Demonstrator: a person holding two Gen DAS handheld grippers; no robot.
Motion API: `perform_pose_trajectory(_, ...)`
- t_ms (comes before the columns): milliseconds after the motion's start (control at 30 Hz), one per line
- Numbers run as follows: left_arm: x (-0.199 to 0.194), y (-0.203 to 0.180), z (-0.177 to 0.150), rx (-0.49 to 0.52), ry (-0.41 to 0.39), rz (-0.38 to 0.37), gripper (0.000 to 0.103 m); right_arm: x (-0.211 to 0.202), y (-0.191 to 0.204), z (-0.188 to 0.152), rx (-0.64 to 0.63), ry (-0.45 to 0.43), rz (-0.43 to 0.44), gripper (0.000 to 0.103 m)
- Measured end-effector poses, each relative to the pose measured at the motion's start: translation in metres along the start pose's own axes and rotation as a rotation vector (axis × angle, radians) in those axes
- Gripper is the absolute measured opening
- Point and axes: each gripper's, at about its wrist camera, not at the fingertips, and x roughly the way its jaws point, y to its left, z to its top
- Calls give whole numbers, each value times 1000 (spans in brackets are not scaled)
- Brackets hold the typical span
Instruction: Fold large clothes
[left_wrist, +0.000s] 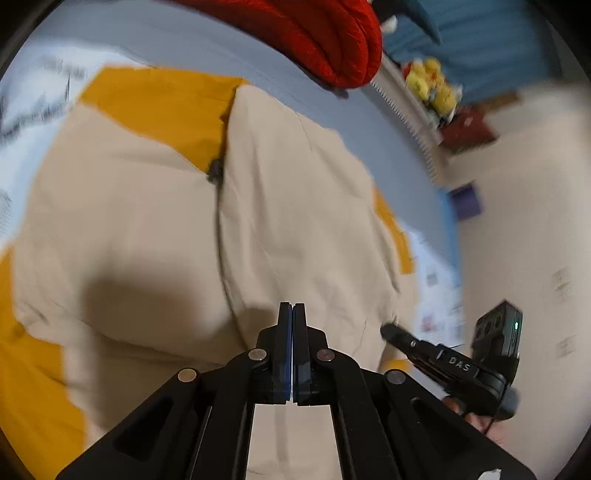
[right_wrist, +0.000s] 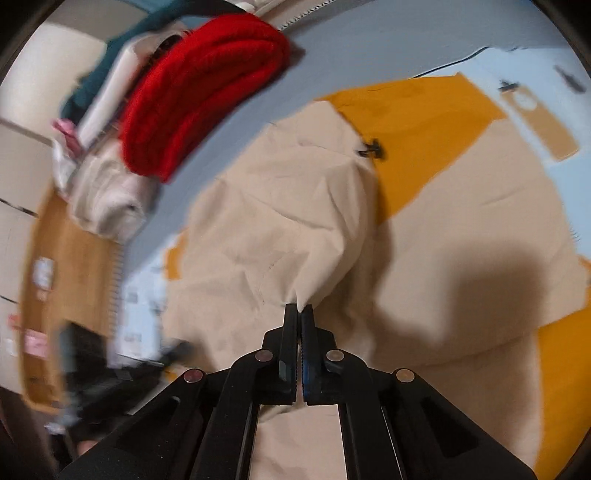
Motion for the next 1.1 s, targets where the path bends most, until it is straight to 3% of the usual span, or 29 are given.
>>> perform_pose_trajectory(67, 4, -10, -6, 65, -13, 101, 0, 28, -17, -10, 59, 117, -27, 2)
perform_pose_trajectory(200, 7, -50, -20, 268, -25, 46, 1, 33, -16, -15, 49, 114, -70, 3)
perform_pose_trajectory(233, 14, -54, -24, 294, -2, 47, 9, 30, -13, -14, 36, 103, -80, 3)
perform_pose_trajectory(300, 38, -49, -33, 293, 90, 65, 10, 24, -9, -13, 26, 81, -106, 7)
perform_pose_trajectory(333, 56, -45, -33, 272, 157, 111, 10, 20, -8, -12, 26, 70, -120, 8)
perform_pose_trajectory(367, 72, -32, -38, 250, 215, 209, 9, 14, -5, -12, 20, 49, -140, 12)
perform_pose_trajectory(500, 72, -14, -35, 177, 246, 265, 6, -15, 15, -9, -72, -98, -163, 22)
perform_pose_trajectory(567, 60, -18, -28, 177, 219, 257, 6, -21, 32, -11, -130, -136, -85, 28)
perform_pose_trajectory(667, 46, -20, -21, 181, 207, 261, 6, -1, 50, -22, -200, -27, 38, 34)
perform_pose_trajectory(700, 41, -20, -20, 179, 202, 258, 6, 12, 55, -26, -211, 23, 34, 34)
perform_pose_trajectory(767, 28, -21, -14, 173, 174, 250, 6, 43, 50, -37, -231, 160, -81, 34)
perform_pose_trajectory(833, 17, -17, -14, 176, 144, 248, 6, 59, 39, -42, -214, 219, -131, 34)
perform_pose_trajectory(900, 4, -16, -10, 169, 102, 247, 6, 52, 38, -40, -185, 203, -114, 34)
perform_pose_trajectory(1000, -17, -15, -5, 156, 53, 227, 6, 27, 52, -38, -237, 88, -56, 35)
perform_pose_trajectory(1100, -38, -21, -5, 165, -1, 215, 6, 38, 55, -49, -279, 137, -74, 36)
